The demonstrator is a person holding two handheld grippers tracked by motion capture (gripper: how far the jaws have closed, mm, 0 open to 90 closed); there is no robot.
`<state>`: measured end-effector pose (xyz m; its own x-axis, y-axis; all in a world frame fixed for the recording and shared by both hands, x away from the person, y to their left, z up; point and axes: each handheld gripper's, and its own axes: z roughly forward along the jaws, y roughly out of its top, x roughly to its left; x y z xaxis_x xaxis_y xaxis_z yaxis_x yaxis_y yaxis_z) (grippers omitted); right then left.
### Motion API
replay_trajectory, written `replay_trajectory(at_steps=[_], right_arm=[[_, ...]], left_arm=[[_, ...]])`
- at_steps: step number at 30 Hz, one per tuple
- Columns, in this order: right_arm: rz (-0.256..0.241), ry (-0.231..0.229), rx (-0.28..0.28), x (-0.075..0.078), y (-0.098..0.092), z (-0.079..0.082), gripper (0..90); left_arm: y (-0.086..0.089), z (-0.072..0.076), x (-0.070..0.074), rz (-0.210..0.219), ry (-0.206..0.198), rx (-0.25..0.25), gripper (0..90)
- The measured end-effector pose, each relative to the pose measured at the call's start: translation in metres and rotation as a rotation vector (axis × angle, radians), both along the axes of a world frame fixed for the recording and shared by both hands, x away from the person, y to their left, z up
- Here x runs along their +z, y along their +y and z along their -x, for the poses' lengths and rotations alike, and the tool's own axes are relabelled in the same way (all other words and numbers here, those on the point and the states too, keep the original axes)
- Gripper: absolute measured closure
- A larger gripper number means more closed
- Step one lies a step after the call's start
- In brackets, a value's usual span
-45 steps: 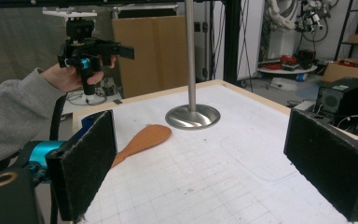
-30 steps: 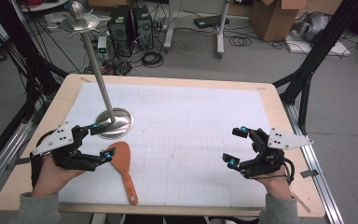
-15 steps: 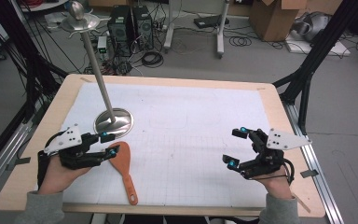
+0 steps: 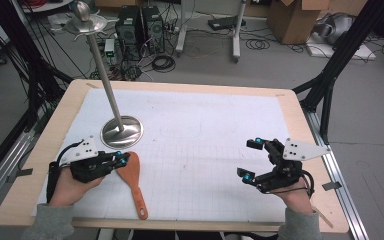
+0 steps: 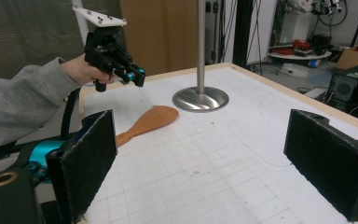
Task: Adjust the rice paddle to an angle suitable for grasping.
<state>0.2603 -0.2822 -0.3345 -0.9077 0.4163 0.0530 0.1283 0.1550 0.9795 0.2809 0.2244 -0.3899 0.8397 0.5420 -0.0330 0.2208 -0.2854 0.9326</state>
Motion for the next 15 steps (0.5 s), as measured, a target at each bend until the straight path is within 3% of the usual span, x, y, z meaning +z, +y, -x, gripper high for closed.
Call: replay_trajectory(at_steps=[10,15], right_arm=[[0.002,0.004,-0.005,-0.001,-0.001,0.001,8.3],[-0.006,0.005,-0.017,-0.001,-0.006,0.003,8.3]], left_arm=[[-0.008,-0.010,-0.009,-0.015,0.008,0.034,89.2],[-0.014,-0.017,-0.014,-0.037,0.032,0.018,89.2]])
